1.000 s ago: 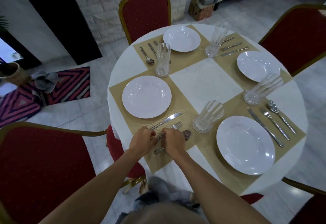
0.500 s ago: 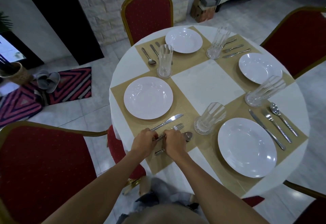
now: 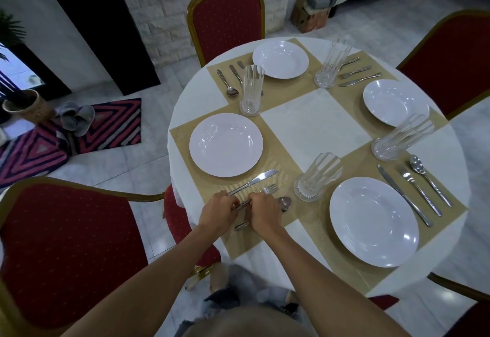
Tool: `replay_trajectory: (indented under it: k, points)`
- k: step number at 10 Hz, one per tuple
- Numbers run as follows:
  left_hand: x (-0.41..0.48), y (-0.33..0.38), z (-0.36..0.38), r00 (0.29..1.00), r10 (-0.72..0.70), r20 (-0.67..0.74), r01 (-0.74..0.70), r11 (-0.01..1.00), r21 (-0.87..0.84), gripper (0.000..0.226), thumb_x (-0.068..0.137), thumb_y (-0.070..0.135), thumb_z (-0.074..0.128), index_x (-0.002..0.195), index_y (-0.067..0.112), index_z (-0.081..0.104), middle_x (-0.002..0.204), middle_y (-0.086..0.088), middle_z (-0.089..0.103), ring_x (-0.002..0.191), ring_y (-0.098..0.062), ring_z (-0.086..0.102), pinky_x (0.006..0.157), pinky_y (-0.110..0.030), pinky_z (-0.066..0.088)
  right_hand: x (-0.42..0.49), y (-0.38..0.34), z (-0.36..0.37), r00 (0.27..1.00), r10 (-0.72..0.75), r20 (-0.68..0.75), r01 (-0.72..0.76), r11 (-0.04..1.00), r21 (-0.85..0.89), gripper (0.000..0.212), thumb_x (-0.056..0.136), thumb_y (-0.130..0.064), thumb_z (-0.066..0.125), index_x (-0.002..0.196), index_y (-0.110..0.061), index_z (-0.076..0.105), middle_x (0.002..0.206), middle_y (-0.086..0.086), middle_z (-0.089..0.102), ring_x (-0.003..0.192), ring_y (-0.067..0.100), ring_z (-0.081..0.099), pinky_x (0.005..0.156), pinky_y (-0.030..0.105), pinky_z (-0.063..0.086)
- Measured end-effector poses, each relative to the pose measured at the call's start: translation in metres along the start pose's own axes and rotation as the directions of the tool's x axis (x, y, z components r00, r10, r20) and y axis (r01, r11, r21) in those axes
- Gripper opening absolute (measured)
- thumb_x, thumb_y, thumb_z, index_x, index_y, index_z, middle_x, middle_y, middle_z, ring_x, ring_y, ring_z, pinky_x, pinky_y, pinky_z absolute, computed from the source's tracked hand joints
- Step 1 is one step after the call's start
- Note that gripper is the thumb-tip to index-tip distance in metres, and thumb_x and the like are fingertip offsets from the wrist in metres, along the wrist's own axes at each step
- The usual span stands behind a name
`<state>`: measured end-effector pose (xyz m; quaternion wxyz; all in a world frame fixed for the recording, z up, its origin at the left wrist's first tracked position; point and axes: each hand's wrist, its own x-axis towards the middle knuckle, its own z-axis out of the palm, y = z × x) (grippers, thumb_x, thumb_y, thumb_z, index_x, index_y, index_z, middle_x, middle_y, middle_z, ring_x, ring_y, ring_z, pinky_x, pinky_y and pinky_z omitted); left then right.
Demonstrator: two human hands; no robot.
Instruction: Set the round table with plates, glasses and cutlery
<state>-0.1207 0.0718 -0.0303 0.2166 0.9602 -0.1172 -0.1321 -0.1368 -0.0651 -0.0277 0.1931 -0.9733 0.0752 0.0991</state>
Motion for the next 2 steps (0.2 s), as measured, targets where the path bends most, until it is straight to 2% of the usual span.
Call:
replay_trajectory:
  k: [2]
  points:
    - [0.0015,0.0042,-0.0031,1.000,-0.001,-0.018,0.001,1.000,-0.008,0.024,0.090,0.026,0.065,0.112,0.018,0.072,0.104,-0.003,0.062,0.096,-0.021,0.058,0.079,-0.036,0.053,-0.0071,-0.0008,-0.0098,1.000,-0.022,-0.002,0.022,1.000,-0.003,0.009,0.095,-0.007,0.052,0.095,-0.010,0.060,0.100,0.007,0.067,0.095,0.026,0.061,0.069,0.031,0.032]
